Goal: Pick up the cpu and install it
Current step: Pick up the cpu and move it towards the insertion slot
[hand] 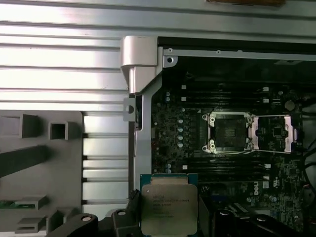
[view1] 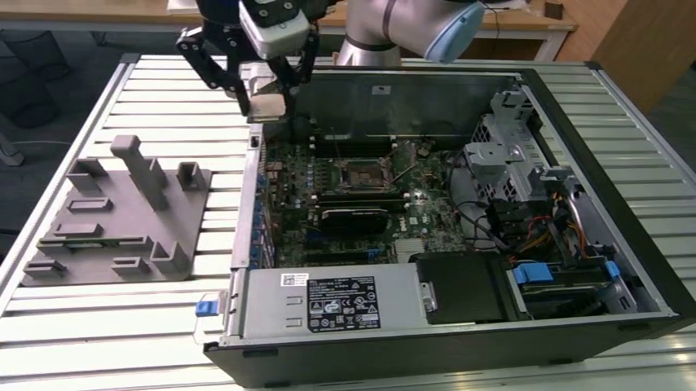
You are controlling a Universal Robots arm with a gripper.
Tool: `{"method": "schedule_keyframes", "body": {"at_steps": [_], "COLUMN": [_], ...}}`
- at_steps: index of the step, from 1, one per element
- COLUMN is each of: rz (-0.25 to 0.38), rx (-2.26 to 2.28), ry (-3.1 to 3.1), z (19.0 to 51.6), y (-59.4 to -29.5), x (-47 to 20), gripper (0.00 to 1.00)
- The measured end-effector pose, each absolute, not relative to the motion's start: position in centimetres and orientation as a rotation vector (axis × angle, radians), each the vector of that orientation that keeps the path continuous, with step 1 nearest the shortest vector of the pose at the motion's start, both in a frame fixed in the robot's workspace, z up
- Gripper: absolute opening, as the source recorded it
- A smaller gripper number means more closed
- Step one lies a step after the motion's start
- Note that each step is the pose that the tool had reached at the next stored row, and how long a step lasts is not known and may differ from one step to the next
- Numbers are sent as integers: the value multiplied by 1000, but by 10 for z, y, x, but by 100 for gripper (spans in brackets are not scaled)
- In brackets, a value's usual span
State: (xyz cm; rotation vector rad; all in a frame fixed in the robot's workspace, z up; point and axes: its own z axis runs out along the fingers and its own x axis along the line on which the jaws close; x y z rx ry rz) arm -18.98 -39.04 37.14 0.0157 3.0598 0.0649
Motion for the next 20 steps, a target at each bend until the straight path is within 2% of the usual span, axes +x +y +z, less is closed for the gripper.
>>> {"method": "schedule_keyframes", "body": {"at_steps": [20], "rz": [65], "rx": [15], "ry": [3061], "z": [363], "y": [-386], "x": [-103], "gripper": [55]}}
